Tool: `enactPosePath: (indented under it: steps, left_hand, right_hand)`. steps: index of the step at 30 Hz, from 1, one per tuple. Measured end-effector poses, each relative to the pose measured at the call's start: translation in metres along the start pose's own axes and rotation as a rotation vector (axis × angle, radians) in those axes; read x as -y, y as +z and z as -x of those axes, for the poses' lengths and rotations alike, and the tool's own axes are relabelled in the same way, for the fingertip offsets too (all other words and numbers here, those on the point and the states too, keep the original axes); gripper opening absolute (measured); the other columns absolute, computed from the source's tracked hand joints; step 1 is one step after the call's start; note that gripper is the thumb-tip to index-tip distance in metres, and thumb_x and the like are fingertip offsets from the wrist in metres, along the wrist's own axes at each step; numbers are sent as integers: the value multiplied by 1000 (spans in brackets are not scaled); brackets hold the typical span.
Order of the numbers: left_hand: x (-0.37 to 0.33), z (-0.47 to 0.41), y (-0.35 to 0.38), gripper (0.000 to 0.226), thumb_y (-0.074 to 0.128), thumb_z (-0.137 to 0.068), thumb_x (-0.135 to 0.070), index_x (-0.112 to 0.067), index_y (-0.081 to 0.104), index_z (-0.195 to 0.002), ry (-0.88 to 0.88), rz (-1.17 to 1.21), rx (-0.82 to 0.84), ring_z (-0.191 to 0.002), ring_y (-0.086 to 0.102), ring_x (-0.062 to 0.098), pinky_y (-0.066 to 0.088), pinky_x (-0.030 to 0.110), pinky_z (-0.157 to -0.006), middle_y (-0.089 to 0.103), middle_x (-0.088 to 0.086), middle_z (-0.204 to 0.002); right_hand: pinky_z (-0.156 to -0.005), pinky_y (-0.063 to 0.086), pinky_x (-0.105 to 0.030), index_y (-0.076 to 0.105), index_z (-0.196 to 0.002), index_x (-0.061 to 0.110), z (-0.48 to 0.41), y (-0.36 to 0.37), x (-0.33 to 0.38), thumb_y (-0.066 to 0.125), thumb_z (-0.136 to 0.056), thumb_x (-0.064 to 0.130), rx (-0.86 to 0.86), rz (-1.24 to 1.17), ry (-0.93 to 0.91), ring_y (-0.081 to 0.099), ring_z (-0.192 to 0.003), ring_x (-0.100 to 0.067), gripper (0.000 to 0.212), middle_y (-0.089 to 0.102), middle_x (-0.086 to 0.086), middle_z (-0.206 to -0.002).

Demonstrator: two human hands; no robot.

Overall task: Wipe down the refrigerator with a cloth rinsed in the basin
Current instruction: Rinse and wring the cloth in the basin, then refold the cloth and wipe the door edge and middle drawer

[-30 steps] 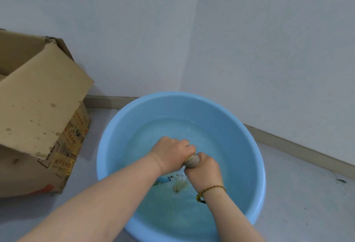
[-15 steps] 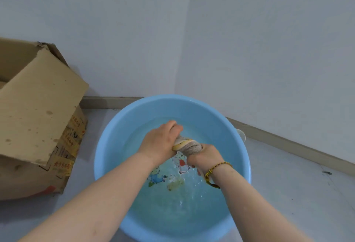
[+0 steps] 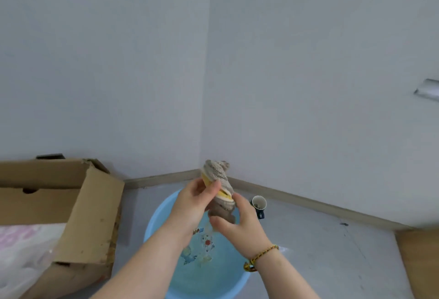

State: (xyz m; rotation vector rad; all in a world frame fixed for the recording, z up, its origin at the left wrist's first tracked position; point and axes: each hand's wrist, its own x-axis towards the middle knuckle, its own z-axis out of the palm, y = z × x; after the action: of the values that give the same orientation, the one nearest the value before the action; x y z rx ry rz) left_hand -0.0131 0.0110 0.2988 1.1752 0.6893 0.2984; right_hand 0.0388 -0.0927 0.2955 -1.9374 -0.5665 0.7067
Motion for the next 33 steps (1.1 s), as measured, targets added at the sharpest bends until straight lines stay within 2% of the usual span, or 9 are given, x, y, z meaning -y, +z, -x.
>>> enactPosePath:
  steps: [2,5,9,14,19,25,28,31,33]
  left_hand:
    - [-36,30,11,33,73,-65,-35,-18,60,-89,83,-70,18,-84,65,13,49,21,-71,68,3,-94]
    - [-90,73,40,27,78,-66,-32,-24,60,-85,191,-219,121,-74,64,7,48,18,-63,69,-4,-88]
    - [-126,129,87,20,73,-67,-22,-37,64,-76,374,-355,302,-67,65,6,54,31,-64,69,-15,-77]
    - [-141,195,134,23,75,-73,-22,-35,63,-87,440,-361,556,-72,67,12,52,16,-56,69,-4,-83]
    - [-136,273,176,15,68,-79,-12,-22,67,-90,355,-280,877,-80,68,11,54,21,-72,73,0,-90]
    - [-99,411,216,29,74,-61,-4,-8,65,-89,62,-43,1200,-69,67,17,55,24,-60,70,7,-76]
    - [-74,492,236,24,74,-60,-5,-9,64,-81,168,-170,1299,-68,64,14,51,18,-59,67,5,-79]
    - [-50,575,250,25,81,-57,-2,-11,59,-64,373,-305,1348,-60,58,2,48,14,-57,55,0,-90]
    - [-36,612,254,26,82,-55,-12,-15,56,-57,401,-350,1460,-65,59,12,50,23,-62,52,4,-87]
  right_hand:
    - [-101,36,-25,47,-107,39,30,-23,39,54,-54,57,-116,-66,-41,42,-114,-4,56,47,23,-111]
    - [-90,47,-31,56,-87,35,76,-63,96,58,-53,59,-361,-159,-114,58,-94,-5,42,62,13,-94]
    - [-68,48,-16,56,-78,29,140,-98,139,75,-67,32,-596,-154,-196,58,-75,-3,23,64,7,-82]
    - [-53,42,-11,59,-69,21,231,-137,143,63,-84,18,-811,-184,-247,52,-53,1,17,60,16,-53]
    - [-60,42,-29,61,-82,-5,339,-166,134,54,-91,19,-917,-168,-243,47,-62,-12,26,53,-3,-65]
    - [-75,50,-30,62,-84,22,505,-171,115,49,-93,24,-990,-259,-170,59,-78,-12,16,64,-2,-83]
    - [-77,51,-28,60,-87,20,597,-163,104,60,-84,33,-1072,-303,-145,61,-75,-6,13,65,9,-78]
    - [-76,53,-28,56,-90,16,677,-152,97,60,-66,38,-1225,-298,-78,60,-75,-6,33,63,7,-78]
    - [-81,52,-38,56,-89,13,718,-146,93,61,-64,40,-1296,-273,-12,58,-78,-13,37,62,0,-81]
